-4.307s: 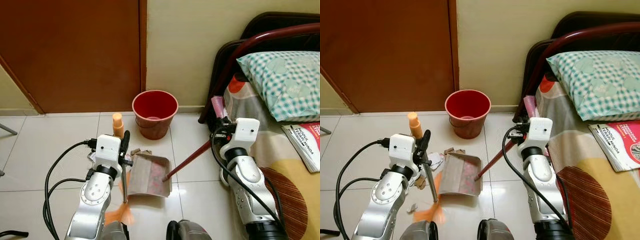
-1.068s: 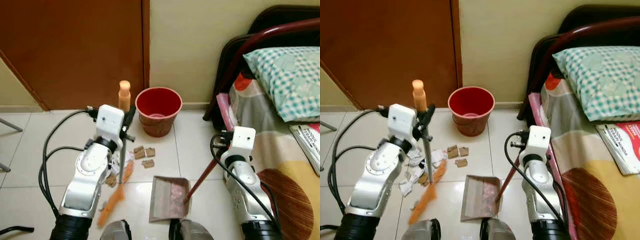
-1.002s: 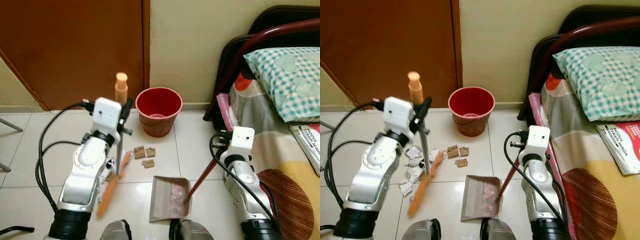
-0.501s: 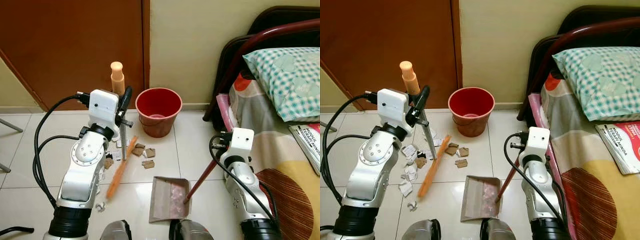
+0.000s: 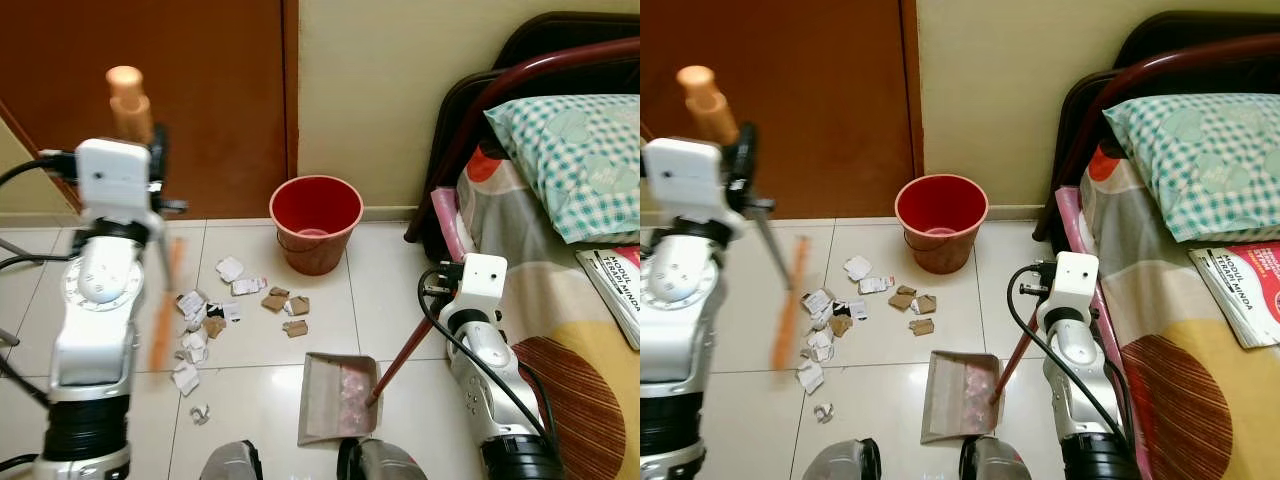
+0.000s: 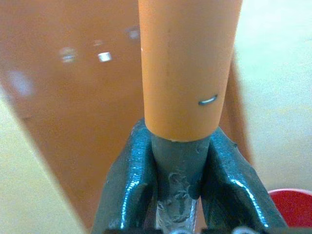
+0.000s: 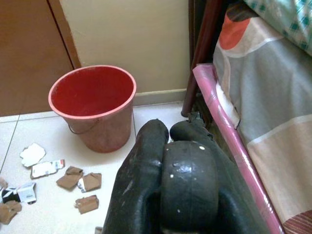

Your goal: Sweep floor

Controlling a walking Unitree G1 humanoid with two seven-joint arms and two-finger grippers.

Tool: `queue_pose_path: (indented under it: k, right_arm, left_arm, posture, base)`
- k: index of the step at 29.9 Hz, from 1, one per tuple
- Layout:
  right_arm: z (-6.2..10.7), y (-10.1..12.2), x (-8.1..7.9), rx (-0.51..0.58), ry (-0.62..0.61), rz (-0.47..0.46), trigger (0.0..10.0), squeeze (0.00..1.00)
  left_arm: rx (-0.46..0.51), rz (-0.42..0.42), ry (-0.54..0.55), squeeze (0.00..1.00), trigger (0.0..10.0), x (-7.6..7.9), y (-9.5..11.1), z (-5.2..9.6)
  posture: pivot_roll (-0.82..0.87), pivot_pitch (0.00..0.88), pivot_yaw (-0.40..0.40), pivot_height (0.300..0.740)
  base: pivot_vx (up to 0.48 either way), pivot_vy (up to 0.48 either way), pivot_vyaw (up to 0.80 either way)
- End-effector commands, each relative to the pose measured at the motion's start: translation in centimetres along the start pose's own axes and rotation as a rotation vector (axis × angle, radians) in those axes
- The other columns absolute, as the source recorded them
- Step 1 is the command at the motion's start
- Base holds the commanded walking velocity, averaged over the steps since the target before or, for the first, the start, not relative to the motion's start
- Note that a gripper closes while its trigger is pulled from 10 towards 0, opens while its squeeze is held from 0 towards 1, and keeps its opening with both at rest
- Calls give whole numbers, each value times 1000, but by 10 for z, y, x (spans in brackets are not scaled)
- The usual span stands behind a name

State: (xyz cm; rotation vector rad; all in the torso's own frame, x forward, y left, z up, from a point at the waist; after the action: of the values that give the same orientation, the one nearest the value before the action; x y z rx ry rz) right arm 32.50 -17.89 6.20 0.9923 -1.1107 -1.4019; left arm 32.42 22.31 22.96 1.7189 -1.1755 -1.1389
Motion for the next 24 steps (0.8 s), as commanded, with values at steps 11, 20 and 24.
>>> queue_pose_path:
  k: [11,20,24]
  right_arm:
    - [-3,5,-6,26,65,-10,10000,0]
    - [-3,4,-3,26,55,-23,10000,0]
    - [-4,4,-2,27,54,-27,10000,0]
  left_arm:
    - [-225,21,53,0,10000,-5,-61,52]
    - [-250,41,32,0,10000,5,-67,56]
    - [-252,41,34,0,10000,5,-68,56]
  posture:
    - [57,142,-52,740]
    - [50,139,-53,740]
    - [45,139,-49,740]
  base:
    - [0,0,51]
    - [0,0,197]
    - [-251,0,0]
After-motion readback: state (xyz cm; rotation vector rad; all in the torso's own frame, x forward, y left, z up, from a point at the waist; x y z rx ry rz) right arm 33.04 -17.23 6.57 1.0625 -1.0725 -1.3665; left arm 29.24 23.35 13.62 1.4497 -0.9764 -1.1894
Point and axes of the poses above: a point about 5 cm out from each wrist's last joint towards the gripper, its own z axis pointing back from the gripper into the wrist, its own y axis along the axis of the wrist's last joint, x = y × z, the point moved 4 cm from there along -z, pointing out of the wrist towards the gripper, and after that the axes turned 2 degrees about z, right-handed, at the moved point
